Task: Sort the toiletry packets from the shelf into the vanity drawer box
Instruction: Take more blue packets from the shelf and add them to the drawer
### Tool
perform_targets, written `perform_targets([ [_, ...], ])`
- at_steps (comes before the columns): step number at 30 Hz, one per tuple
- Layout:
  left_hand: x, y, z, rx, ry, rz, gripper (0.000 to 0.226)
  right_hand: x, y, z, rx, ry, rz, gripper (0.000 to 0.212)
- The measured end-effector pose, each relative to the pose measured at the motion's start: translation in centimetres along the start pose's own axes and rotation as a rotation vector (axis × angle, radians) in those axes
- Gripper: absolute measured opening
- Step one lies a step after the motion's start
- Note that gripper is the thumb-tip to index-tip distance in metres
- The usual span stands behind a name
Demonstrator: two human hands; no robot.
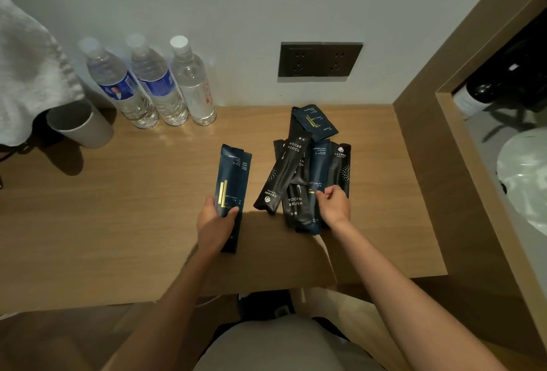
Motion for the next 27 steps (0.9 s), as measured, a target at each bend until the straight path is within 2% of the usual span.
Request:
perform_targets([
  [4,-0.3,-0.5,0.6,-0.083,0.047,0.01,0.044,-0.6,0.9,3.0,-0.019,-0.033,0.118,0.013],
  [7,-1.3,-1.6,1.1,-0.226,0.092,0.043,0.038,-1.4,1.8,6.0,-0.019,-0.075,0.236,0.014],
  [11,-4.4,-3.6,1.4,-0.434,0.196,0.058,0.021,-3.1,3.2,9.8,0.164,-0.056,0.317,0.017],
  [17,-9.3,-5.9,1.4,-0.61,0.271,0.051,0.021,-6.9,4.7,14.0,0.402,-0.035,0.355,0.012],
  [27,-15.8,-5.8,1.5,-0.595,0.368,-0.031,0.017,-15.4,1.3,16.0,0.482,-0.071,0.347,0.007],
])
Point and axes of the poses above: each hand's wrist, its own x-axis towards the middle knuckle, its own z-axis out of the back of the hand, y = z × x, the point moved 7 cm from there along x, towards the middle knuckle, and after that the axes turned 9 degrees about z, right-handed, at the moved point
